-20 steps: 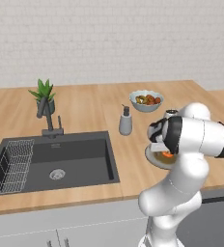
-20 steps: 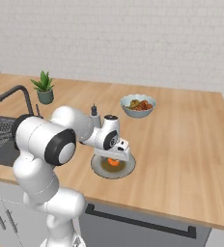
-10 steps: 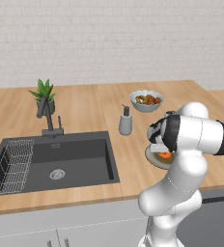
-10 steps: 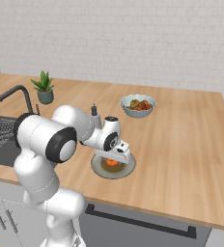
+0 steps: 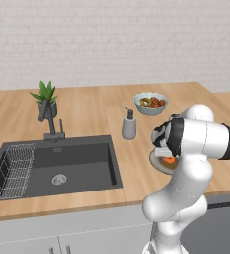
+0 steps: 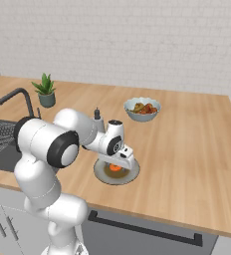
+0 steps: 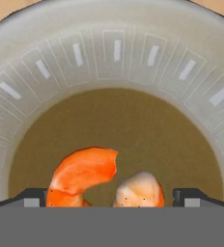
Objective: Pick up the knife from the drawer and place it on the cutting board. Then place the meat from the plate to the cutting board.
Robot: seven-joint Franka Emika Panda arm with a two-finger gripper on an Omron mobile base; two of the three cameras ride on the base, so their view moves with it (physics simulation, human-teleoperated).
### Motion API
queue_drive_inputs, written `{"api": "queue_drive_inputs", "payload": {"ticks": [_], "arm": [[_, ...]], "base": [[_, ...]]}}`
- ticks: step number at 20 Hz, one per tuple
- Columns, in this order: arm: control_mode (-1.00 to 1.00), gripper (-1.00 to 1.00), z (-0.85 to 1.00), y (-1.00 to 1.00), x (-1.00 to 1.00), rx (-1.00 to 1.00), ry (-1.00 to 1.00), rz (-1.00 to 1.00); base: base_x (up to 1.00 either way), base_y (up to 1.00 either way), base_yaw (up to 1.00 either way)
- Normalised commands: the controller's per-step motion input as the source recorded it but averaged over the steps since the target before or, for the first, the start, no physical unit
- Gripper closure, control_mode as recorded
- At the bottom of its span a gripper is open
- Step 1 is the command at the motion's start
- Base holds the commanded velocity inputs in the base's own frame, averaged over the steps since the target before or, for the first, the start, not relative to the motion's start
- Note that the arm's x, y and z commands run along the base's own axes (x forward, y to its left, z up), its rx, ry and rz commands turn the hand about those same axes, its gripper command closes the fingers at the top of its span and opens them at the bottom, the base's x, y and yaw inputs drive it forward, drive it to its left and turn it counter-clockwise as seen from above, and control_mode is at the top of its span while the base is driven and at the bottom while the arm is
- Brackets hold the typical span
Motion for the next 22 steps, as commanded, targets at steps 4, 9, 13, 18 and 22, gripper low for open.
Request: {"api": "queue_drive_inputs", "payload": {"ticks": [4, 9, 13, 18, 22], "arm": [[-1.0, 1.0, 0.0, 0.0, 0.0, 0.0, 0.01, -0.01], [-1.0, 1.0, 0.0, 0.0, 0.0, 0.0, 0.0, 0.0], [-1.0, 1.0, 0.47, 0.0, -0.17, 0.0, -0.02, 0.0], [-1.0, 1.0, 0.99, 0.01, -0.83, 0.0, -0.15, 0.0], [-1.0, 1.0, 1.0, 0.18, -0.92, 0.0, -0.08, 0.02]], "base": [[0.0, 0.0, 0.0], [0.0, 0.0, 0.0], [0.0, 0.0, 0.0], [0.0, 0.0, 0.0], [0.0, 0.0, 0.0]]}}
